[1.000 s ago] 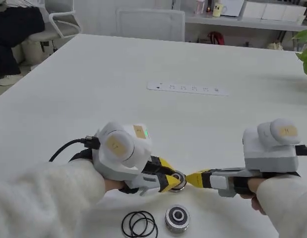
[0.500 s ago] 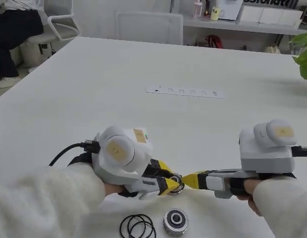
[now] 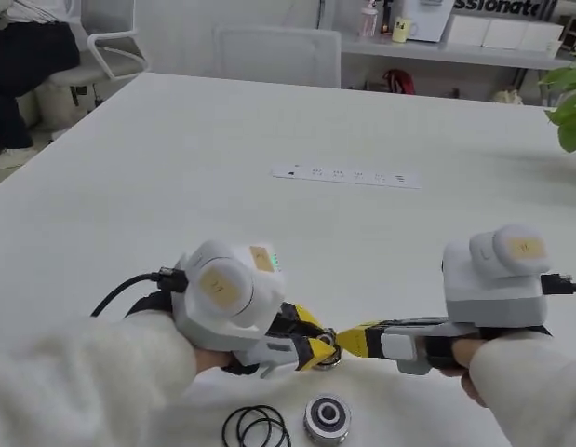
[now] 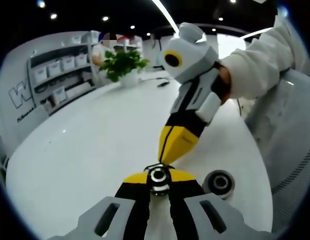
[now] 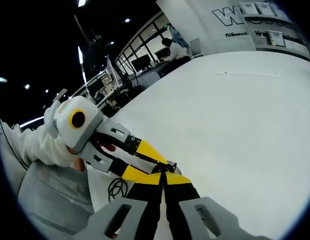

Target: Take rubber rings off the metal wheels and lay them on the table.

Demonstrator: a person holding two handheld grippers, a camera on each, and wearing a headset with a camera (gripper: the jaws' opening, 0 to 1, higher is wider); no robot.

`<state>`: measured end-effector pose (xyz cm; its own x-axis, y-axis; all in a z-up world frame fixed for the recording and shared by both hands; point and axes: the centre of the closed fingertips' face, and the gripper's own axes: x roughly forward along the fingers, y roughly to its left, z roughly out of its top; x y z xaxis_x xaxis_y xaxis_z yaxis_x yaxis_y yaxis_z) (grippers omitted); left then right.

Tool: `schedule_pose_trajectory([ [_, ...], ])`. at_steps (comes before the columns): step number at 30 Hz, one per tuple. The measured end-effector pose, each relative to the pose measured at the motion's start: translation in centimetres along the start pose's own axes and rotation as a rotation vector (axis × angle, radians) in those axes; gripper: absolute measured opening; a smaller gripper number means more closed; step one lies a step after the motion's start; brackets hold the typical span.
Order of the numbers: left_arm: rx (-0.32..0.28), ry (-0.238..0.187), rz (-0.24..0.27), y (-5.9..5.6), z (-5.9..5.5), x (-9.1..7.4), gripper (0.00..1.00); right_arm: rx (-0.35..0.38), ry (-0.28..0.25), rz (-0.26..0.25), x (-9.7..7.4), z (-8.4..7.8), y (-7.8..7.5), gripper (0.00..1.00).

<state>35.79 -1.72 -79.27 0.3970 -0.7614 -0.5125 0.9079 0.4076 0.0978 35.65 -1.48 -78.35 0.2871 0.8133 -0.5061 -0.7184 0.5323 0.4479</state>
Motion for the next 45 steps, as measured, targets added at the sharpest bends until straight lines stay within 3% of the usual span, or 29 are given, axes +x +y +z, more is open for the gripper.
schedule_pose_trajectory([
  [3, -0.007, 0.000, 0.002, 0.0, 0.0, 0.0, 0.14, 0.004, -0.025, 0.042, 0.1, 0.7, 0.9, 0.00],
  [5, -0.007, -0.001, 0.004, 0.1, 0.0, 0.0, 0.14, -0.029, -0.008, 0.012, 0.0, 0.6, 0.4, 0.00],
  [13, 0.002, -0.003, 0.009, 0.0, 0.0, 0.0, 0.14, -0.011, -0.015, 0.022, 0.0, 0.5, 0.4, 0.00],
  [25, 0.078, 0.029, -0.012, -0.2, -0.1, -1.0, 0.20, -0.006, -0.023, 0.026, -0.2, 0.7, 0.3, 0.00],
  [30, 0.089, 0.008, -0.008, -0.2, 0.9, -1.8, 0.25, -0.009, -0.029, 0.028, -0.3, 1.0, 0.4, 0.00],
  [37, 0.047, -0.032, 0.017, 0.6, 2.5, -3.5, 0.40, -0.001, -0.065, 0.026, -1.0, 2.1, 0.6, 0.00],
  [40, 0.072, -0.045, 0.037, 1.0, 3.3, -4.4, 0.42, 0.001, -0.078, 0.029, -1.1, 2.4, 0.8, 0.00],
  [45, 0.038, -0.098, 0.070, 2.0, 4.9, -5.8, 0.45, 0.006, -0.104, 0.046, -1.4, 3.2, 1.7, 0.00],
])
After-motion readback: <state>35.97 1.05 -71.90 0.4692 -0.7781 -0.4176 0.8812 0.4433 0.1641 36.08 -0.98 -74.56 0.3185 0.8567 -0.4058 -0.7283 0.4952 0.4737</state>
